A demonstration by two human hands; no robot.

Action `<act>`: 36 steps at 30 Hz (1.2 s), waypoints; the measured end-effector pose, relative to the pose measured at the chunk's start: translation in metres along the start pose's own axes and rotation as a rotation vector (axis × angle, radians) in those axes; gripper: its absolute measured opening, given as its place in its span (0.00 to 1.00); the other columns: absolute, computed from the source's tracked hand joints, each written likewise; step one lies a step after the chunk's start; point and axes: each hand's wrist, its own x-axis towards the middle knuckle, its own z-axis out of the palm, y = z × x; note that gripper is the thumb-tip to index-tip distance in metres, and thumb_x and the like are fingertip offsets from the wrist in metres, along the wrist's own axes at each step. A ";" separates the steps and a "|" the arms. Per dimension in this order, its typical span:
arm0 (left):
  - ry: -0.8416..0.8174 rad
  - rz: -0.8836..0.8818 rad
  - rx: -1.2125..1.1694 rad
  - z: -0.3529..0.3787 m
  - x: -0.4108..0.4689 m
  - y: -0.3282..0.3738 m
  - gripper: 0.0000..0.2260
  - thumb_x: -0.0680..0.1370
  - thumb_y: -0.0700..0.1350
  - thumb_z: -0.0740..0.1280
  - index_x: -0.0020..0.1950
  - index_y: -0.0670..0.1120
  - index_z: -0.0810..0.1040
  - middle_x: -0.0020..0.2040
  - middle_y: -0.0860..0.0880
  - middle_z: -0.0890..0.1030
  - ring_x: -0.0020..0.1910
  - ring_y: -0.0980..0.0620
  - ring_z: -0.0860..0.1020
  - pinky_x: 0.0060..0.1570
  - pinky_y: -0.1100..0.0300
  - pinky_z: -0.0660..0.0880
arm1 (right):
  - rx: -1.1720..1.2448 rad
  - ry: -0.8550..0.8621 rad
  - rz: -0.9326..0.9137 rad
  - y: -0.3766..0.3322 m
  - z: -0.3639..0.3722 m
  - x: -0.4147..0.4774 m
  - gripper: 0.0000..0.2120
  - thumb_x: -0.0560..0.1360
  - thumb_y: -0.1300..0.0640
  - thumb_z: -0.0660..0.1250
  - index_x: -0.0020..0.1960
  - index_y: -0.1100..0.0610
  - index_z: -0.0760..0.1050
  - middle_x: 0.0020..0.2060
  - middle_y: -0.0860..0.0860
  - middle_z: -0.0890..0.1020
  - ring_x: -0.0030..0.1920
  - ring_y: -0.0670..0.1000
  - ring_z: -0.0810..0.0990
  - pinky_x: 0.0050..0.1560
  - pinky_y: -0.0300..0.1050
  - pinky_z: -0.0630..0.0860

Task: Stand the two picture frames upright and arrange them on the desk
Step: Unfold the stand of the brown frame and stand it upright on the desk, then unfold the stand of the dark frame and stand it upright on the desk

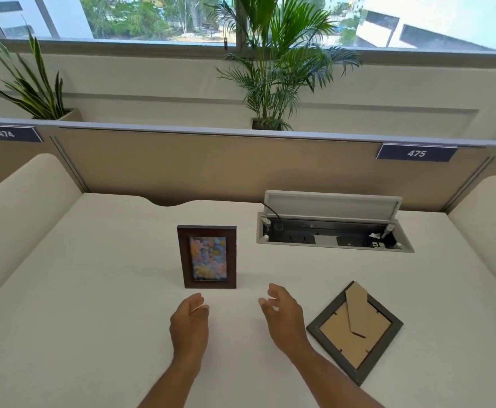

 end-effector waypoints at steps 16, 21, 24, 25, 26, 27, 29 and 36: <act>-0.471 0.084 0.131 0.129 -0.074 0.033 0.19 0.81 0.42 0.70 0.73 0.45 0.79 0.67 0.47 0.83 0.64 0.48 0.80 0.67 0.55 0.74 | -0.042 0.471 0.273 0.041 -0.147 -0.034 0.20 0.81 0.53 0.65 0.72 0.53 0.74 0.59 0.48 0.80 0.57 0.50 0.78 0.58 0.50 0.78; -0.589 0.129 0.306 0.163 -0.093 0.035 0.22 0.82 0.46 0.70 0.76 0.43 0.75 0.74 0.47 0.79 0.72 0.47 0.76 0.71 0.57 0.70 | -0.305 0.505 0.460 0.064 -0.179 -0.045 0.14 0.81 0.48 0.63 0.62 0.54 0.77 0.59 0.53 0.80 0.54 0.56 0.81 0.61 0.56 0.77; -0.634 0.141 0.377 0.180 -0.098 0.034 0.24 0.83 0.47 0.68 0.79 0.42 0.72 0.77 0.45 0.75 0.75 0.46 0.74 0.75 0.54 0.69 | -0.325 0.456 0.528 0.078 -0.186 -0.052 0.21 0.82 0.45 0.62 0.71 0.54 0.74 0.66 0.55 0.78 0.63 0.59 0.80 0.65 0.57 0.72; -0.643 0.141 0.410 0.184 -0.099 0.034 0.24 0.83 0.47 0.68 0.79 0.42 0.72 0.77 0.46 0.75 0.75 0.46 0.74 0.76 0.53 0.69 | -0.323 0.437 0.541 0.081 -0.187 -0.054 0.24 0.82 0.44 0.62 0.75 0.54 0.71 0.69 0.55 0.77 0.66 0.59 0.78 0.67 0.58 0.71; -0.650 0.142 0.441 0.188 -0.100 0.035 0.23 0.83 0.48 0.68 0.77 0.43 0.74 0.75 0.47 0.77 0.74 0.46 0.75 0.75 0.52 0.70 | -0.321 0.422 0.551 0.084 -0.187 -0.056 0.26 0.82 0.43 0.62 0.77 0.54 0.69 0.71 0.54 0.76 0.68 0.58 0.77 0.68 0.57 0.71; -0.638 0.147 0.472 0.191 -0.101 0.036 0.18 0.83 0.48 0.68 0.72 0.46 0.78 0.69 0.49 0.80 0.71 0.46 0.77 0.72 0.53 0.72 | -0.325 0.408 0.559 0.085 -0.186 -0.056 0.27 0.83 0.43 0.61 0.77 0.54 0.68 0.72 0.54 0.76 0.69 0.58 0.77 0.68 0.57 0.71; -0.626 0.177 0.561 0.197 -0.100 0.033 0.07 0.82 0.47 0.68 0.45 0.57 0.77 0.46 0.56 0.78 0.54 0.48 0.77 0.56 0.57 0.73 | -0.340 0.380 0.577 0.089 -0.184 -0.058 0.25 0.82 0.42 0.61 0.75 0.54 0.71 0.70 0.54 0.77 0.68 0.58 0.78 0.67 0.56 0.72; -0.637 0.384 0.971 0.204 -0.112 0.036 0.06 0.79 0.40 0.62 0.49 0.48 0.78 0.57 0.44 0.78 0.57 0.43 0.78 0.51 0.52 0.76 | -0.259 0.349 0.577 0.091 -0.167 -0.060 0.11 0.81 0.50 0.64 0.55 0.57 0.76 0.58 0.58 0.81 0.57 0.60 0.82 0.57 0.54 0.77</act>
